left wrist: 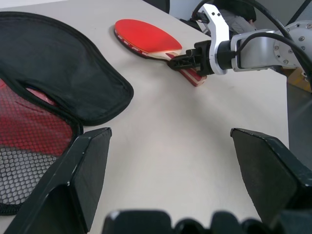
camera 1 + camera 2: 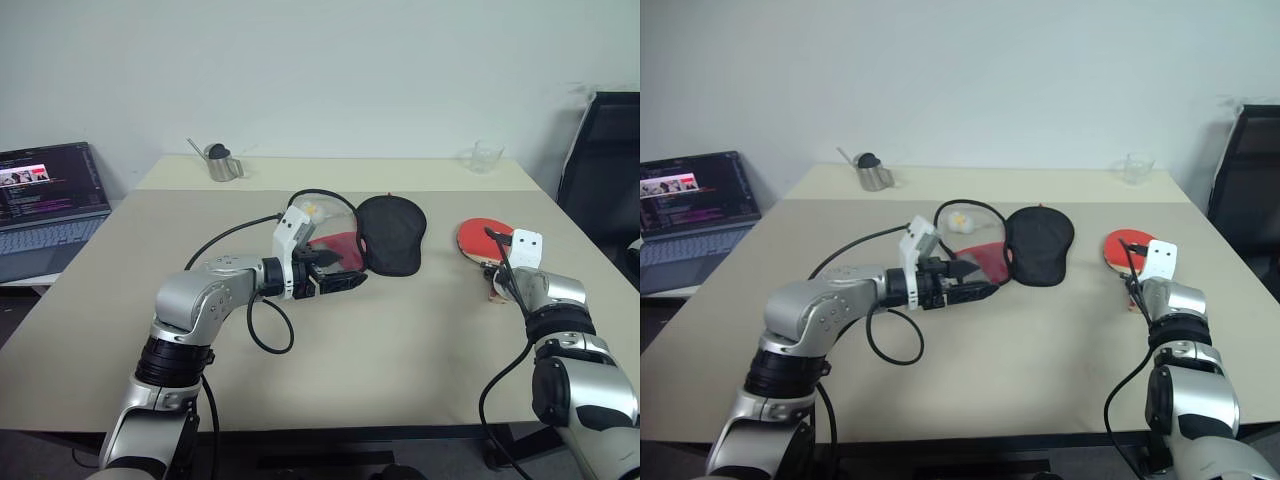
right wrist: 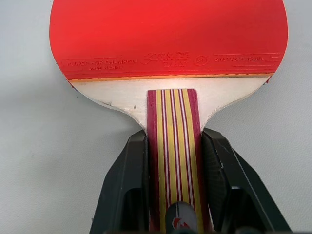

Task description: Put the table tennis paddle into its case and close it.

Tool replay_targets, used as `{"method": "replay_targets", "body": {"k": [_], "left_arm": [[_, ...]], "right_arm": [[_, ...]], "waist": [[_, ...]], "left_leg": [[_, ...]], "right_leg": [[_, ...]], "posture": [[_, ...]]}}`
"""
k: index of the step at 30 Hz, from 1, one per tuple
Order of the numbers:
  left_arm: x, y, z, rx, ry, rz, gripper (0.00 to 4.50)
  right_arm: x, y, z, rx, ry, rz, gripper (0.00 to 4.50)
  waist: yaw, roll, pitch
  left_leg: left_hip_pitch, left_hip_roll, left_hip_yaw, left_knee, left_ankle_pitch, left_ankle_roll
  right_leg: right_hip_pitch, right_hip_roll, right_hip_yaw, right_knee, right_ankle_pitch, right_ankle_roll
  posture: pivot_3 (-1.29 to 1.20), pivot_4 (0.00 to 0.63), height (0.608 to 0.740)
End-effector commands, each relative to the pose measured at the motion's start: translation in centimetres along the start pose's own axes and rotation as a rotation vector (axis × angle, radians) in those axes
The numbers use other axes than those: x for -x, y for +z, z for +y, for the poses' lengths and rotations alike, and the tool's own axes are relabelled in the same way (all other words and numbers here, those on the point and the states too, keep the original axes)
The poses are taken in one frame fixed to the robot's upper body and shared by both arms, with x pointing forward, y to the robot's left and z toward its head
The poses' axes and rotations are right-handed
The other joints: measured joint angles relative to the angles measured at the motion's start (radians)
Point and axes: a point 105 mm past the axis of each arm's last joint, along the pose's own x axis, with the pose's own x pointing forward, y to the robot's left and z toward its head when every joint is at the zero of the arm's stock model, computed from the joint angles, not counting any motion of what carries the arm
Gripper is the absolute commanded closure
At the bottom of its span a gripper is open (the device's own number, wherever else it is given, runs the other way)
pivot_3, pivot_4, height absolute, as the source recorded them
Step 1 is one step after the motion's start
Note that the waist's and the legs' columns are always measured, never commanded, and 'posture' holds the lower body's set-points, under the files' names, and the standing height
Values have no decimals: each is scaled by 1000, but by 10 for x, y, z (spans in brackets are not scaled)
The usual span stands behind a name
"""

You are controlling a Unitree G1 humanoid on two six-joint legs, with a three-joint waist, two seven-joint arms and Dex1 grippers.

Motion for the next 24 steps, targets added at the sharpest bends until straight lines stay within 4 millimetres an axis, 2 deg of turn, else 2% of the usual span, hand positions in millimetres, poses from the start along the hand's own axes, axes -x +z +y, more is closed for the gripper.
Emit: {"method": "replay_targets", "body": {"k": [1,4,9,13,19,24], "left_arm": [[5,10,-2,-27,-2,-32,214],[6,10,-2,-27,0,-32,214],[7,11,-2,-27,6,-37,214],[8,10,-2,-24,12,-38,214],[10,7,-5,-18,24,-36,214],[17,7,-6,-15,52,-34,214]], "right_arm": [[15,45,25,-6,73,-126,3408],[27,72,48,-27,128,-195,3408],[30,85,71,-32,161,-237,3408],[27,80,97,-49,203,-226,3408],[20,56,142,-46,266,-201,3408],[19,44,164,-48,293,-197,3408]], "waist": [[-3,0,0],[-17,3,2],[-13,4,3],[-10,4,3],[-11,4,3],[-10,5,3]], "left_leg": [[0,0,0,0,0,0],[-4,0,3,-1,0,0],[-6,0,2,-2,0,0],[-8,0,2,-2,0,0],[-8,0,2,-2,0,0],[-10,0,1,-2,0,0]], "right_leg": [[0,0,0,0,0,0],[-7,0,4,2,0,0],[-8,2,3,0,0,0],[-8,0,3,-2,0,0],[-9,0,2,-1,0,0],[-9,0,2,-1,0,0]], "posture": [[0,150,740],[0,150,740],[0,150,740],[0,150,740],[0,150,740],[0,150,740]]}}
